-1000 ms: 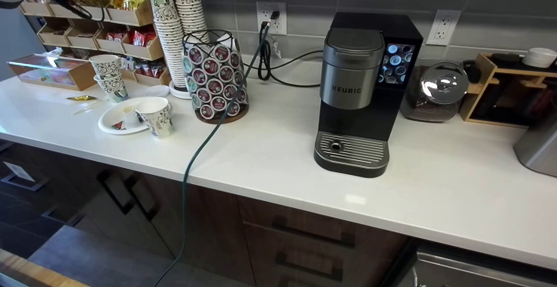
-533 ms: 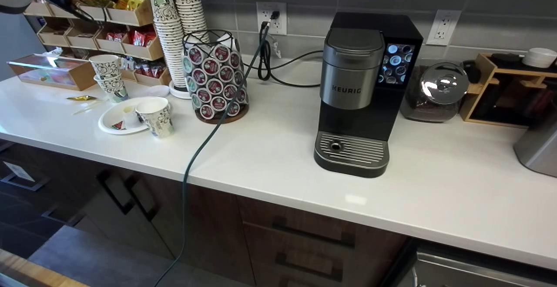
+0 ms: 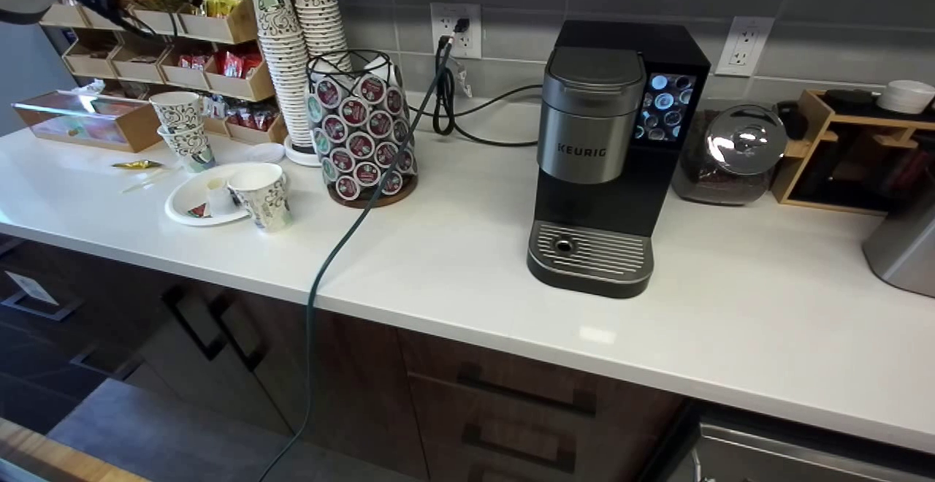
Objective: Move the yellow packet to the brown holder
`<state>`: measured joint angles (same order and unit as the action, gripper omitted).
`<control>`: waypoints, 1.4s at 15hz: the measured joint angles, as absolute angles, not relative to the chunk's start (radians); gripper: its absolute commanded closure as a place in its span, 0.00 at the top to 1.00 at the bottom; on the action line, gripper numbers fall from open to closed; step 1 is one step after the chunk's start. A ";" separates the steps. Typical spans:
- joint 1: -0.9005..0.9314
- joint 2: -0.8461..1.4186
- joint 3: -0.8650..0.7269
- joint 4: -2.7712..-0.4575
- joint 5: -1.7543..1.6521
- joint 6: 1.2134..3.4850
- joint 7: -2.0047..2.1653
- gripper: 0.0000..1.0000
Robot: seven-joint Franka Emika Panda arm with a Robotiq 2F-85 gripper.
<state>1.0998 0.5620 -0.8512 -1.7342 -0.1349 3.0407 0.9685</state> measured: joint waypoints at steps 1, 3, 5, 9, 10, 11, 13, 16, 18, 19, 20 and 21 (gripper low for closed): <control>1.100 0.561 -0.850 -1.734 -0.126 3.041 0.969 0.78; 1.096 0.552 -0.843 -1.735 -0.109 3.041 0.968 0.94; 1.085 0.524 -0.822 -1.750 -0.090 3.042 0.965 1.00; 1.026 0.407 -0.719 -1.856 -0.083 3.123 0.898 1.00; 0.993 0.364 -0.669 -1.902 -0.084 3.163 0.852 1.00; 0.949 0.314 -0.604 -1.954 -0.084 3.202 0.796 1.00; 0.845 0.211 -0.462 -2.056 -0.094 3.264 0.694 1.00; 0.704 0.046 -0.256 -2.210 -0.085 3.279 0.543 1.00; 0.661 -0.061 -0.179 -2.321 -0.078 3.264 0.487 1.00; 0.652 -0.114 -0.165 -2.379 -0.075 3.241 0.452 1.00; 0.675 -0.164 -0.190 -2.434 -0.075 3.220 0.423 1.00; 0.715 -0.215 -0.235 -2.490 -0.071 3.206 0.384 1.00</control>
<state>0.7147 -0.2149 -0.2345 -2.4901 -0.0707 3.2061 0.3837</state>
